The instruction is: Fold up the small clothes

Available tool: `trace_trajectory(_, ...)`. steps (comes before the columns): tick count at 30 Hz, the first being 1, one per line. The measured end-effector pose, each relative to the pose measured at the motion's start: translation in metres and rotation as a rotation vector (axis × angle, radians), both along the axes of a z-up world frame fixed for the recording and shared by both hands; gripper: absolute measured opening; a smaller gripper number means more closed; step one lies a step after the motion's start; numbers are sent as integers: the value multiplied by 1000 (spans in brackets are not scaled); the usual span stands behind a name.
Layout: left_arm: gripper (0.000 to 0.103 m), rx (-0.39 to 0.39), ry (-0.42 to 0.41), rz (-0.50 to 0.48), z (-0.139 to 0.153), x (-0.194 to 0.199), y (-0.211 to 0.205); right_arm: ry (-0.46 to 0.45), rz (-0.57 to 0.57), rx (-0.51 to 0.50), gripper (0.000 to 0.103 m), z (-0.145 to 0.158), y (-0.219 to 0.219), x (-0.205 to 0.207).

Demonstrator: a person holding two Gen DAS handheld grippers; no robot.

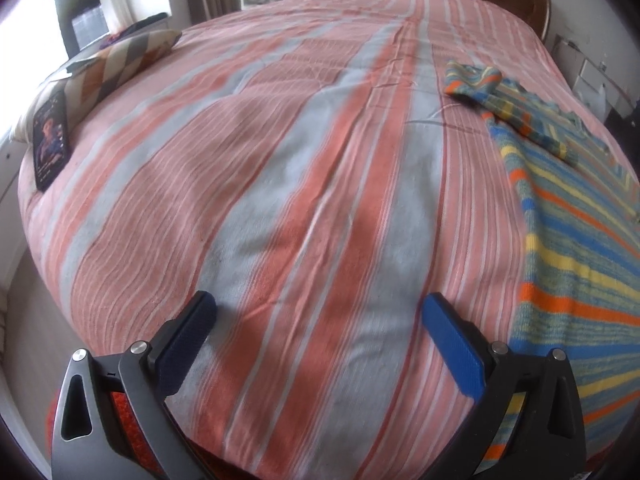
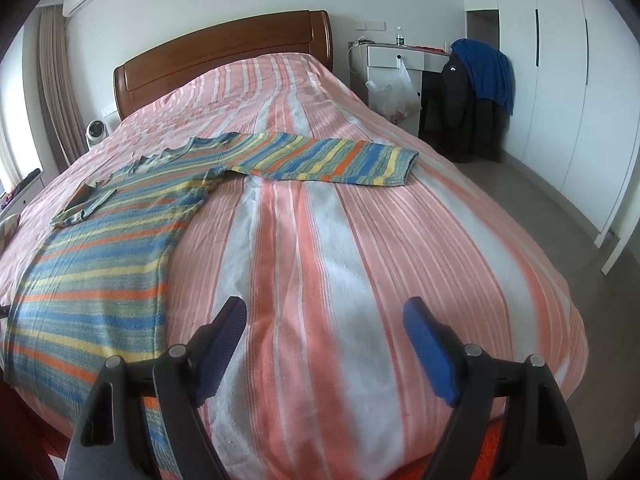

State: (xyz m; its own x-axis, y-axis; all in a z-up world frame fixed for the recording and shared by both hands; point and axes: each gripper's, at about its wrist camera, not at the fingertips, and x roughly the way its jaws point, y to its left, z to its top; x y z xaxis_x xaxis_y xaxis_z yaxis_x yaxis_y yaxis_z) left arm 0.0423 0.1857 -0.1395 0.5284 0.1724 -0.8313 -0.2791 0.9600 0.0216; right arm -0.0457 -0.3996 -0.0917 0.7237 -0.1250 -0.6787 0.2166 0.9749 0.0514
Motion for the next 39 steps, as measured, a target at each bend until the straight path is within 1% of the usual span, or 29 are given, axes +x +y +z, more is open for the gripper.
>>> trace_trajectory(12,103,30,-18,-3,0,-1,-4,18,9,5,80,-4,3,2)
trace_trajectory(15,103,27,-17,-22,0,-1,-4,23,11,8,80,-6,3,2)
trace_trajectory(16,103,22,-15,-27,1,-1,-3,25,13,9,80,-6,3,3)
trace_trajectory(18,101,2,23,-39,6,0,0,27,18,3,80,-6,4,4)
trace_trajectory(19,101,5,37,-33,14,-3,1,27,19,3,80,-6,5,4)
trace_trajectory(20,100,10,23,-38,25,-6,-1,24,19,5,80,-6,5,5)
trace_trajectory(22,100,8,-35,-84,53,-9,-7,13,19,10,80,-4,5,3)
trace_trajectory(24,101,16,-105,-183,93,1,-23,6,23,11,80,-3,6,1)
trace_trajectory(26,101,18,-147,-287,122,19,-42,2,31,13,80,-3,7,1)
trace_trajectory(27,101,16,-160,-358,135,35,-58,0,40,14,80,-3,7,3)
trace_trajectory(28,101,28,-158,-422,141,53,-77,-2,46,15,80,-3,8,3)
trace_trajectory(30,101,71,-144,-530,139,80,-111,-4,64,18,80,-3,11,5)
trace_trajectory(32,100,110,-87,-681,119,113,-153,-8,74,21,80,-3,12,4)
trace_trajectory(34,89,142,-24,-765,96,131,-180,-20,75,27,80,-1,11,2)
trace_trajectory(35,84,169,27,-805,76,146,-193,-24,74,30,80,0,10,0)
trace_trajectory(37,83,199,75,-818,56,162,-201,-36,68,39,80,2,8,-3)
trace_trajectory(38,82,215,107,-813,41,175,-203,-39,67,41,80,3,7,-4)
trace_trajectory(39,72,214,132,-806,31,183,-201,-43,67,45,80,4,7,-5)
